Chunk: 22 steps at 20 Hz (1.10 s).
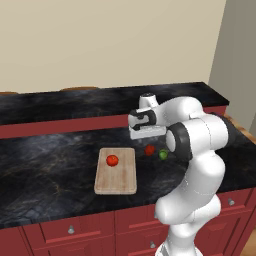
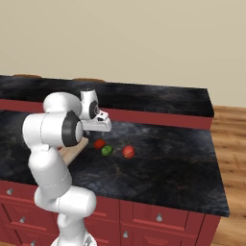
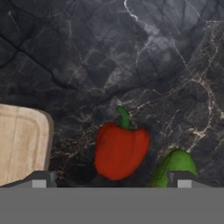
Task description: Place the avocado, onion, tomato, and bell pepper on the cutting board.
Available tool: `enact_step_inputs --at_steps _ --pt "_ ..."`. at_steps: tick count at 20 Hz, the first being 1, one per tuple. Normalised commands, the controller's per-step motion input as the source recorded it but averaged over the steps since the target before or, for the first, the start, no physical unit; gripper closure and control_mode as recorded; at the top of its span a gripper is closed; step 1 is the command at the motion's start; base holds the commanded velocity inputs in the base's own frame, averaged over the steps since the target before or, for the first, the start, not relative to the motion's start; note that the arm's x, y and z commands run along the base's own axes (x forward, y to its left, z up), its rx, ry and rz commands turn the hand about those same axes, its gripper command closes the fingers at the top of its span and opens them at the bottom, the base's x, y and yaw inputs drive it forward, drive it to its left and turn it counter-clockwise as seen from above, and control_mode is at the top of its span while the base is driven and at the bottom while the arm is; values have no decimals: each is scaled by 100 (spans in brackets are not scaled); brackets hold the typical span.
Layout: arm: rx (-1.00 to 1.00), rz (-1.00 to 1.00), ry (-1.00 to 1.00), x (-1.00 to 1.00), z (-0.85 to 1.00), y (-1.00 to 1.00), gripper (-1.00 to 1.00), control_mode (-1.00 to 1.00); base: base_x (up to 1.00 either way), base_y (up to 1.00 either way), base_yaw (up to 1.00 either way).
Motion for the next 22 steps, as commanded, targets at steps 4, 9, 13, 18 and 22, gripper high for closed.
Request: enact_step_inputs --at_steps 4,9,13,18,22 --pt "0 0 2 0 -21 -1 -100 -100 0 0 0" --pt "0 -2 2 0 -29 -9 -100 -100 0 0 0" --pt "0 -2 1 0 -26 -6 -100 -100 0 0 0" --pt "0 -1 0 0 -22 -2 -100 -100 0 0 0" --pt "0 -2 1 0 -23 -5 -100 -100 0 0 0"
